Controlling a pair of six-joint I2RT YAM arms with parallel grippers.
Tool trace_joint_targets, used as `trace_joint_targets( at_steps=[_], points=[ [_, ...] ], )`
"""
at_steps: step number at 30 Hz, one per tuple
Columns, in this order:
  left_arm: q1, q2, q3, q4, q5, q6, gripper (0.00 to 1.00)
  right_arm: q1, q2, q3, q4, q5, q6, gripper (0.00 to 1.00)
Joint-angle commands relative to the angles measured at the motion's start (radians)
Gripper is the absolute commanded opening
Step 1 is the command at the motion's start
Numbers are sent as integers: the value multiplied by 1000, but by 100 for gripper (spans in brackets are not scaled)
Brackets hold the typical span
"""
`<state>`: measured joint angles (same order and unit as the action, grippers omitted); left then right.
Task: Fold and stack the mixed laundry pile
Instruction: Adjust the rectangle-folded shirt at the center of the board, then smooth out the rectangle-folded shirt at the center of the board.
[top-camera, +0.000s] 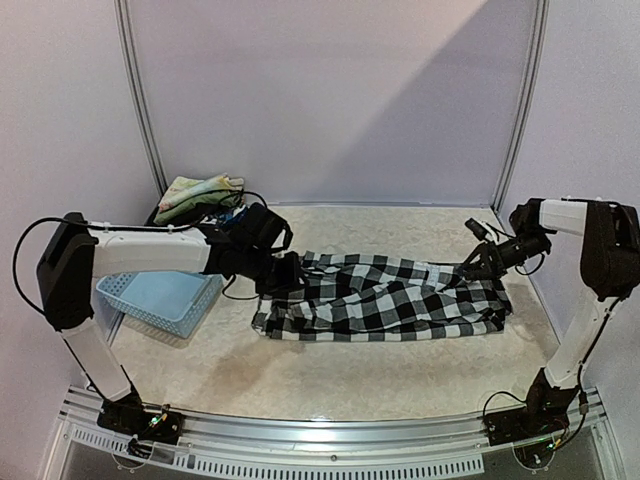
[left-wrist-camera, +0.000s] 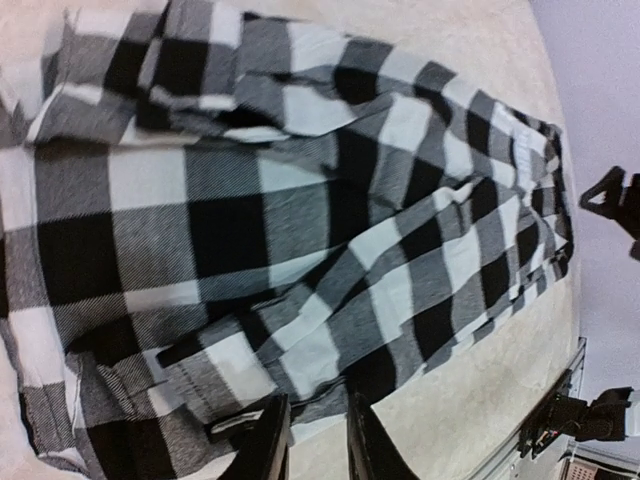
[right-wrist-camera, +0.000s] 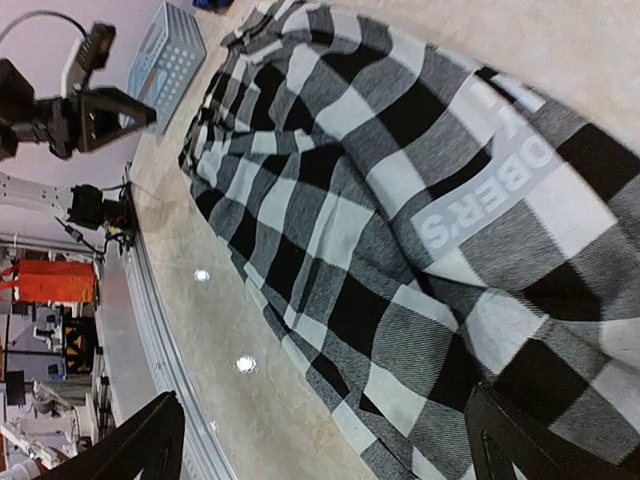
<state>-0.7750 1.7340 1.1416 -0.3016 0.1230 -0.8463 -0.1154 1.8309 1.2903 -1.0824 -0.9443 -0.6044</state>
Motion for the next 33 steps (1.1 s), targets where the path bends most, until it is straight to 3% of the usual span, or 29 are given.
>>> trace_joint_targets(
  at_steps=[1, 4, 9, 13, 23, 33],
  points=[
    [-33, 34, 110, -40, 12, 96, 19, 105, -5, -60, -28, 79, -41, 99],
    [-51, 93, 148, -31, 60, 133, 17, 199, -28, -87, 23, 137, 22, 99],
    [-61, 196, 176, -36, 129, 178, 14, 222, 72, -33, -17, 111, 60, 75],
    [-60, 241, 157, -59, 145, 196, 12, 221, 125, -34, 17, 155, 107, 67],
    [-38, 285, 92, -175, 66, 249, 10, 201, 210, -30, 76, 311, 218, 66],
    [-28, 255, 82, -119, 73, 267, 9, 166, 236, 5, 61, 378, 237, 70]
  ],
)
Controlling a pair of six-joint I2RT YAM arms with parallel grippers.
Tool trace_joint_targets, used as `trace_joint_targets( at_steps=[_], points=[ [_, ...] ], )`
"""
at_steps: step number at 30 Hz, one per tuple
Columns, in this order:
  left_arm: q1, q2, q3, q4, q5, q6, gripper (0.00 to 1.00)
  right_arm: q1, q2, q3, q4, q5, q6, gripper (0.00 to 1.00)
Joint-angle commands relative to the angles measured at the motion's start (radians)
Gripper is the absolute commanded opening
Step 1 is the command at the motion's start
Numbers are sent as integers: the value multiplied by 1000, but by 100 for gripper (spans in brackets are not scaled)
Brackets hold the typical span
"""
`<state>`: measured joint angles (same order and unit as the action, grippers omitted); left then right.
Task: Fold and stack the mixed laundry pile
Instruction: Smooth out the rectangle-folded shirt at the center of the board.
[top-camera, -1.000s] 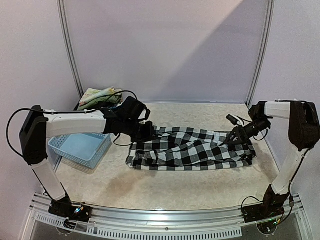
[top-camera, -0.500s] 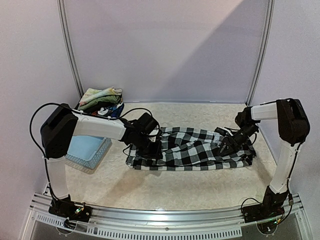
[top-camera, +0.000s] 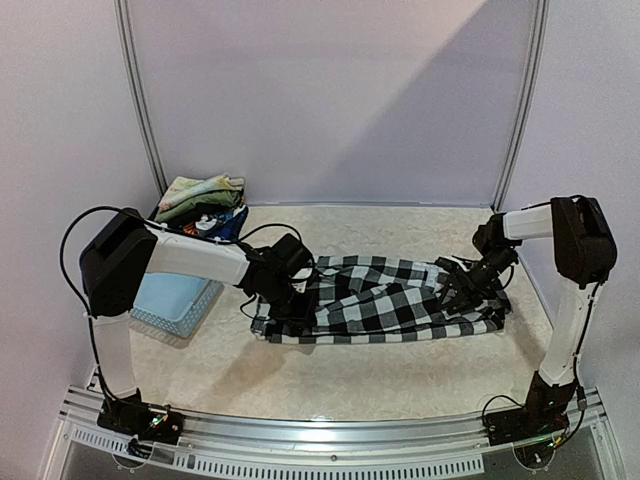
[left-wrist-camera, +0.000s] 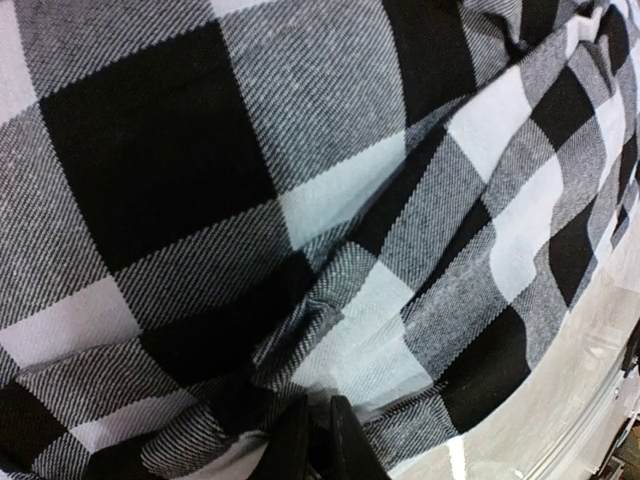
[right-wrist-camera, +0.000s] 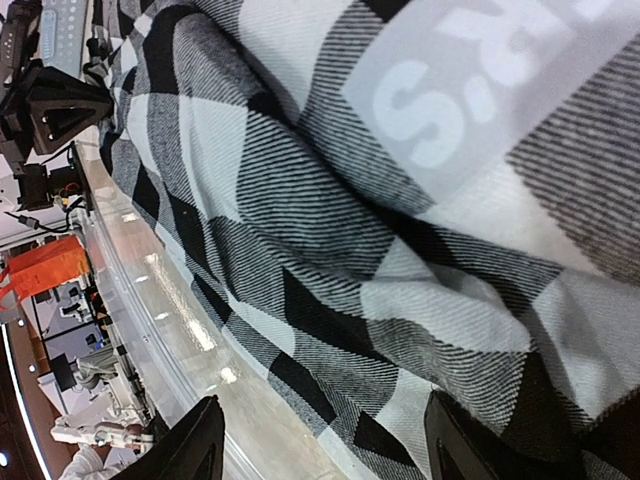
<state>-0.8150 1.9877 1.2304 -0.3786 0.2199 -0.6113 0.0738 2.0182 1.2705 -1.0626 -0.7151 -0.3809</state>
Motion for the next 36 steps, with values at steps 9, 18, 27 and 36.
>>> trace_joint_targets(
  at_steps=[9, 18, 27, 36],
  points=[
    [-67, -238, 145, -203, -35, 489, 20, -24, -186, 164, -31, 155, -74, 99],
    [-174, -263, 182, -448, -273, 880, 25, -65, -718, -195, 482, 397, 153, 98],
    [-212, -173, 160, -313, -435, 928, 22, -95, -437, -50, 191, 340, -18, 34],
    [-162, 29, 386, -276, -418, 890, 21, -51, -169, 191, 161, 228, 24, 39]
  ],
)
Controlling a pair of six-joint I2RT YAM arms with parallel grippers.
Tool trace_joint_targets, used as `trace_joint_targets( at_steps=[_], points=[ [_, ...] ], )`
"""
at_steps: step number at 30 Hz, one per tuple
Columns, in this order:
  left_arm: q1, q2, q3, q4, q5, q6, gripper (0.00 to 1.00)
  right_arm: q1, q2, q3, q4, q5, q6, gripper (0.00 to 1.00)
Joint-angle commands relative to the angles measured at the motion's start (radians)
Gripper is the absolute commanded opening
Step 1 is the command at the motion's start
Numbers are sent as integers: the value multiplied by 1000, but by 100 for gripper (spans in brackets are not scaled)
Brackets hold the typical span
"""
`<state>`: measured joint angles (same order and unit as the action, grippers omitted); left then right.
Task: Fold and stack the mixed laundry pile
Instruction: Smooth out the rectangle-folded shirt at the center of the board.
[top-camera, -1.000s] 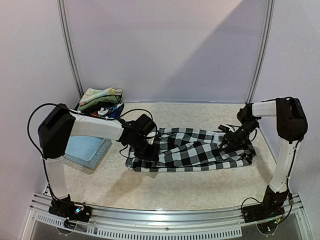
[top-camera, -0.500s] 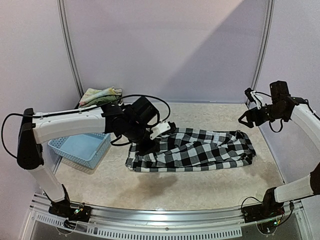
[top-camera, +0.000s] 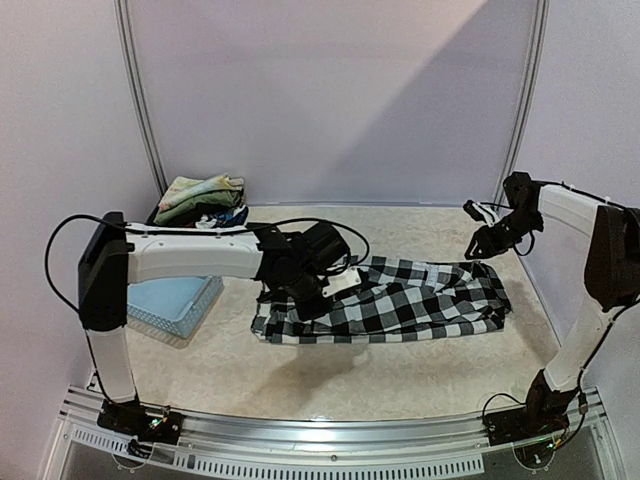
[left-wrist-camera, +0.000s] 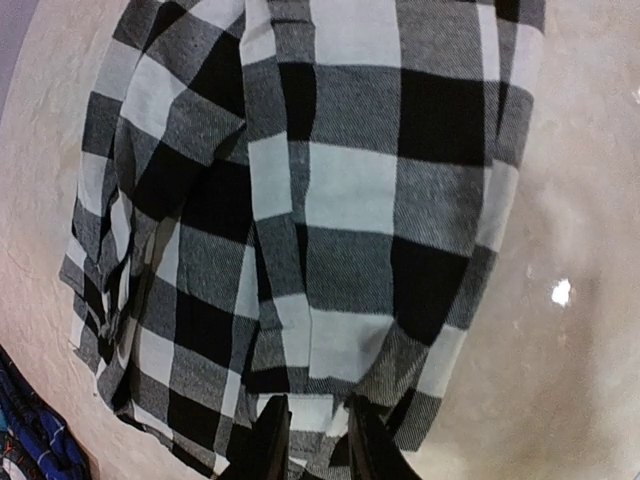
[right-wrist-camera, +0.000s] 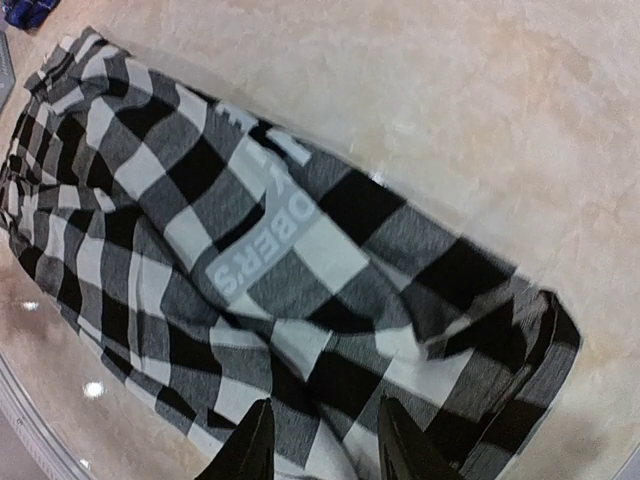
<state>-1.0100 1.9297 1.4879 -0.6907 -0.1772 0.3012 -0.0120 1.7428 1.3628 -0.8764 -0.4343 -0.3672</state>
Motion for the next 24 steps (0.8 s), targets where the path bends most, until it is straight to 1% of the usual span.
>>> trace_joint_targets(
  at_steps=[1, 3, 6, 9, 11, 13, 17, 20, 24],
  points=[
    [48, 118, 187, 27, -24, -45, 22, 39, 133, 125, -40, -46, 8, 42],
    [80, 180, 305, 7, 10, -110, 25, 41, 197, 157, -42, -26, -3, 45],
    [119, 265, 476, 9, 100, -241, 30, 39, 250, 194, -68, 11, -33, 46],
    [137, 345, 583, 47, 166, -344, 33, 32, 293, 215, -100, 21, -64, 46],
    [144, 392, 628, 81, 216, -397, 33, 23, 303, 210, -102, 20, -75, 47],
    [151, 434, 649, 124, 264, -455, 33, 21, 304, 207, -103, 16, -84, 47],
    [169, 502, 649, 213, 370, -571, 32, -26, 309, 204, -114, -7, -118, 47],
    [175, 532, 630, 256, 407, -637, 31, -38, 316, 200, -116, -19, -151, 47],
    [186, 554, 598, 283, 425, -683, 30, -49, 338, 206, -126, -51, -191, 48]
  ],
)
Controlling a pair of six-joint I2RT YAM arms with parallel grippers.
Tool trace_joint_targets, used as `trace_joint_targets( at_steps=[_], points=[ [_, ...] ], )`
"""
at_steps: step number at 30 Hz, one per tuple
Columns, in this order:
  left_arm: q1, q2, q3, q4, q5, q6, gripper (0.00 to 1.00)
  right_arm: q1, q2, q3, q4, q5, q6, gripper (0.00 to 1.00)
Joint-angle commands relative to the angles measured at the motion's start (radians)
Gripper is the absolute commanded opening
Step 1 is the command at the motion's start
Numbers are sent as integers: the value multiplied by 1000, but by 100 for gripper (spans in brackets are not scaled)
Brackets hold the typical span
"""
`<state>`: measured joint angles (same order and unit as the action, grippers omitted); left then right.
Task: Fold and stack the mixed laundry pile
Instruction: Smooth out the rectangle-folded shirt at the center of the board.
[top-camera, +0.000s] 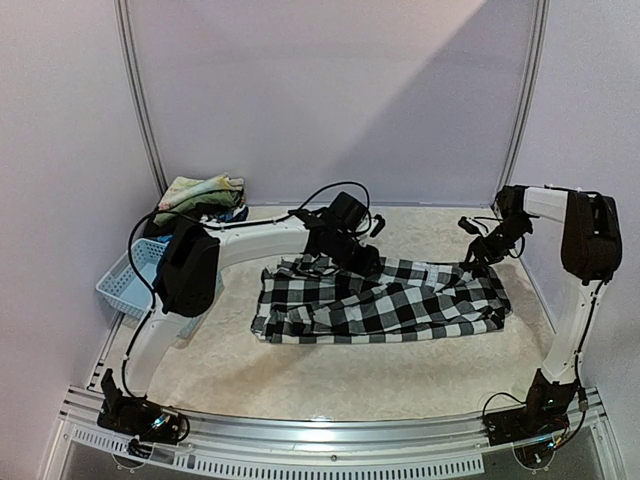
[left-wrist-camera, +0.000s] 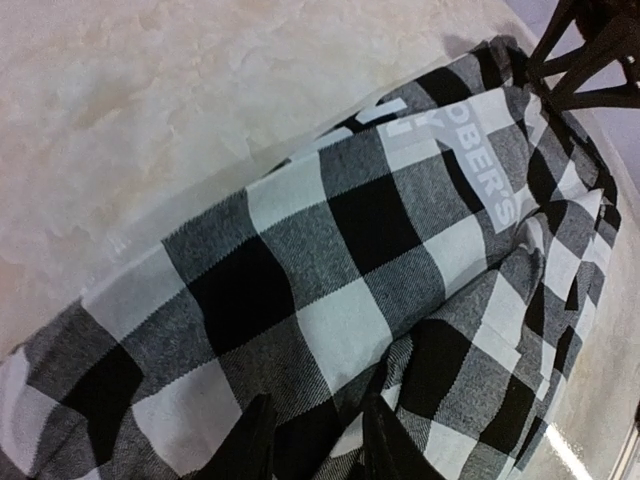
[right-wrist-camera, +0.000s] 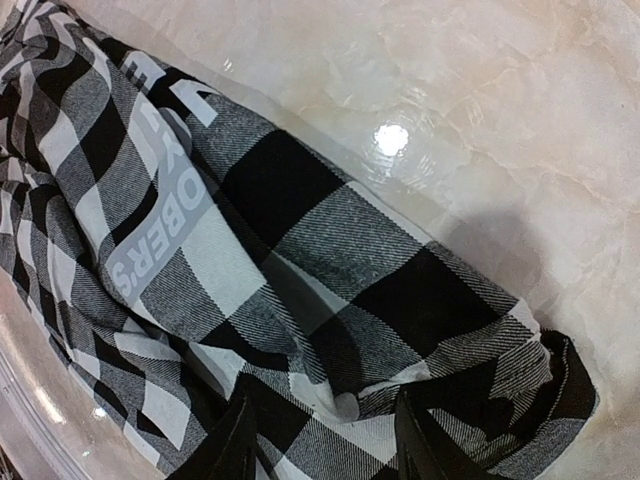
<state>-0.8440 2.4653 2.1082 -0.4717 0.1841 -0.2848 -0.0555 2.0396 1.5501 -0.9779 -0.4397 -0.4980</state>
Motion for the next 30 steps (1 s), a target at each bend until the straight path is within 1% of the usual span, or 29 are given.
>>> trace_joint_targets(
  at_steps=[1, 3, 5, 6, 10, 12, 15, 20, 26, 30],
  points=[
    [23, 23, -27, 64, 67, -108, 30, -6, 49, 26, -33, -56, -69, 48],
    [31, 27, -40, 68, 71, -129, 30, -6, 71, 39, -54, -98, -98, 47],
    [41, 27, -59, 80, 82, -142, 29, -6, 98, 55, -65, -122, -115, 44],
    [44, 28, -66, 81, 85, -145, 29, -6, 109, 67, -81, -133, -126, 40],
    [59, 31, -85, 74, 89, -158, 29, -10, 162, 91, -132, -151, -155, 17],
    [69, 35, -91, 65, 90, -162, 28, -18, 165, 87, -144, -151, -165, 10],
    [95, 37, -127, 75, 109, -196, 27, -39, 165, 90, -178, -157, -192, 3],
    [131, 33, -177, 104, 125, -218, 26, -69, 171, 92, -253, -159, -290, 0],
    [135, 38, -174, 99, 131, -202, 25, -82, 271, 166, -353, -144, -347, 0],
    [137, 33, -172, 105, 139, -203, 25, -81, 304, 196, -360, -137, -327, 6]
  ],
)
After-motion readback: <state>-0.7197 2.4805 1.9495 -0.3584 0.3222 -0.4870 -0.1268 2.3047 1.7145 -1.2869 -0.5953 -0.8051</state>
